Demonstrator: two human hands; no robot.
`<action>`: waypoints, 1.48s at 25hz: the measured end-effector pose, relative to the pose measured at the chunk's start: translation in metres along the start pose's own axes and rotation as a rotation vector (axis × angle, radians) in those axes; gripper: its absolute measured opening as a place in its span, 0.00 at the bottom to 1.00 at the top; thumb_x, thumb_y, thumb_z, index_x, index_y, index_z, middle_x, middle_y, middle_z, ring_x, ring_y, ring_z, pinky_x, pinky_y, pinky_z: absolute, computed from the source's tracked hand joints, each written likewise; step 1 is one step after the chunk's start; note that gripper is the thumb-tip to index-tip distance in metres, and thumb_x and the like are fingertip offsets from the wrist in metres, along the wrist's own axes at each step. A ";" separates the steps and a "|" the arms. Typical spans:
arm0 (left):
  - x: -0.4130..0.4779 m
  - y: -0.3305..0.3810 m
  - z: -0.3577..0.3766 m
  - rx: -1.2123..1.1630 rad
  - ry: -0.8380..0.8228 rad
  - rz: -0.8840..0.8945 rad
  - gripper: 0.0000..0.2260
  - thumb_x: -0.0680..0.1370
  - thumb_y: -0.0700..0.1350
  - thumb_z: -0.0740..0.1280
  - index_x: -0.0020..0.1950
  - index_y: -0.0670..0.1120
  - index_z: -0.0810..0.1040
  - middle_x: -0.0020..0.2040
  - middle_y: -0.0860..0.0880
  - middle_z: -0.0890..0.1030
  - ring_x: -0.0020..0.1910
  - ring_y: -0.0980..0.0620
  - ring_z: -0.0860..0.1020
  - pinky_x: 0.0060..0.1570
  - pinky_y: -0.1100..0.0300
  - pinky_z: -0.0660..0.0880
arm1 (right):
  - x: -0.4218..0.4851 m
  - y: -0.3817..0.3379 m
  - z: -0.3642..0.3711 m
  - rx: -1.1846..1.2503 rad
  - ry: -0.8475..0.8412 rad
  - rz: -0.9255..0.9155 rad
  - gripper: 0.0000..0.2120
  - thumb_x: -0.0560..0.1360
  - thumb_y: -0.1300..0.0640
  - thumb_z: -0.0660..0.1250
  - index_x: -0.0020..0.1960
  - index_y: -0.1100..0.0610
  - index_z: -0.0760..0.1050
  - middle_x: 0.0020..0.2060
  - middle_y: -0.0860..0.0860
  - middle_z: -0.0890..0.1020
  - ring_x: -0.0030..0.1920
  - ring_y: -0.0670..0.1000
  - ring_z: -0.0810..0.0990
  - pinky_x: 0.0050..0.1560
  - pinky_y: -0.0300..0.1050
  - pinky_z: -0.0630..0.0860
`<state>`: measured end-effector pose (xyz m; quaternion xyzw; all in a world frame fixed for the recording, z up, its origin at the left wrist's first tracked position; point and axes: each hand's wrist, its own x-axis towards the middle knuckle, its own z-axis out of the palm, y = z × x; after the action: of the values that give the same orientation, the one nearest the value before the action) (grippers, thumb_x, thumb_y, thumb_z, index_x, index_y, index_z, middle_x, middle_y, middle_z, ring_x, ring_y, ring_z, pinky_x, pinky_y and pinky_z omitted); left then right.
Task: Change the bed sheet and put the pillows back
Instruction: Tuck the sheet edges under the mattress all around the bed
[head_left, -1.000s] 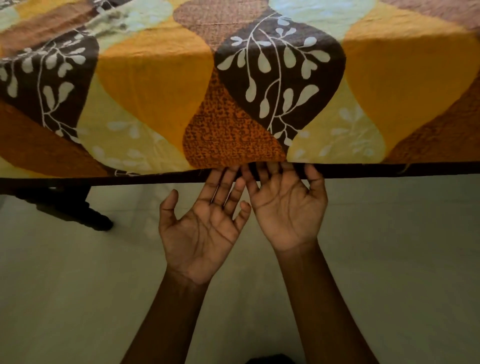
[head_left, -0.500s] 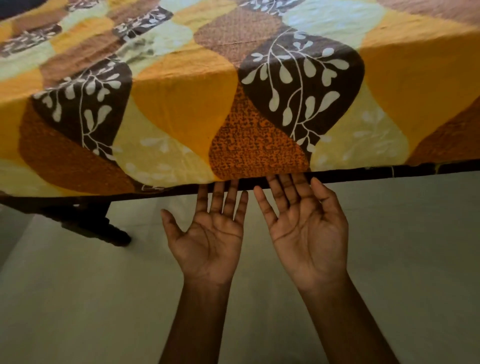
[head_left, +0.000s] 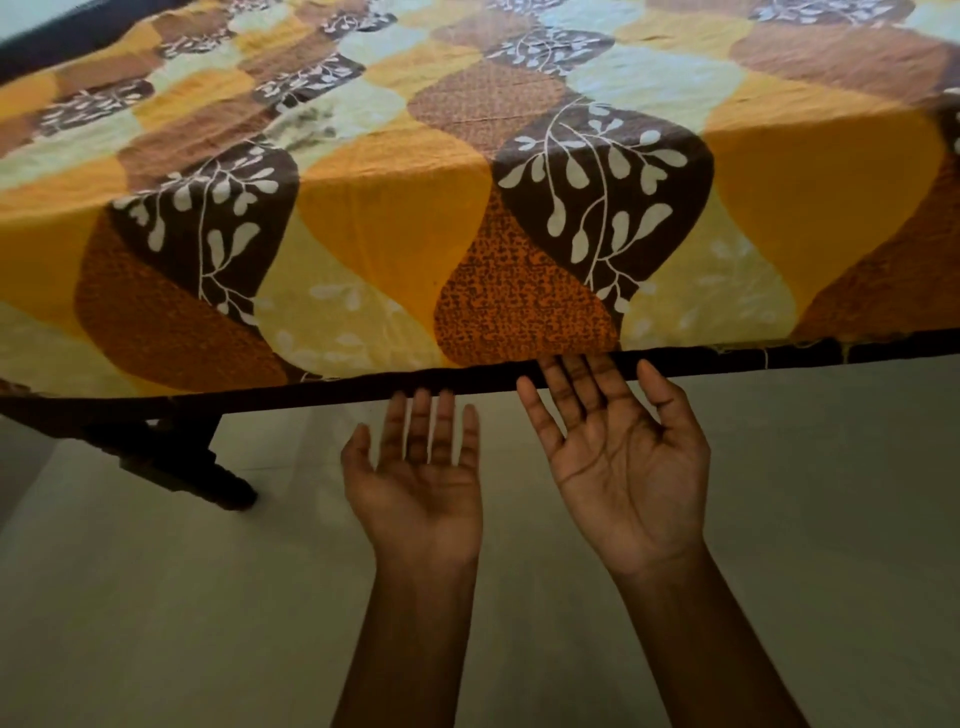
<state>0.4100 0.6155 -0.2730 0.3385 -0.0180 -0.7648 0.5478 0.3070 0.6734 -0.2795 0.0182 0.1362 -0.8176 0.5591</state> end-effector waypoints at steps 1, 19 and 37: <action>-0.005 0.006 -0.005 -0.021 -0.031 0.041 0.20 0.79 0.54 0.54 0.61 0.42 0.74 0.59 0.42 0.79 0.58 0.45 0.78 0.62 0.47 0.71 | -0.001 0.000 -0.001 0.000 -0.017 0.000 0.27 0.67 0.52 0.65 0.65 0.59 0.72 0.62 0.55 0.78 0.63 0.53 0.76 0.62 0.57 0.72; -0.011 0.009 0.006 0.173 0.037 -0.017 0.12 0.79 0.43 0.58 0.61 0.45 0.75 0.57 0.47 0.78 0.56 0.47 0.77 0.52 0.52 0.75 | 0.001 0.012 -0.010 -0.210 0.139 -0.065 0.17 0.76 0.52 0.60 0.62 0.54 0.74 0.56 0.51 0.81 0.56 0.51 0.79 0.52 0.47 0.78; -0.040 -0.117 0.045 0.130 -0.508 -0.597 0.25 0.74 0.55 0.58 0.67 0.42 0.70 0.64 0.43 0.76 0.63 0.45 0.75 0.61 0.43 0.72 | 0.016 -0.113 -0.042 -0.364 0.470 -0.432 0.03 0.75 0.62 0.64 0.47 0.60 0.77 0.38 0.51 0.80 0.37 0.45 0.79 0.36 0.35 0.76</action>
<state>0.2957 0.6804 -0.2653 0.1631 -0.1020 -0.9471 0.2570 0.1917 0.7070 -0.3001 0.0767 0.4049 -0.8527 0.3211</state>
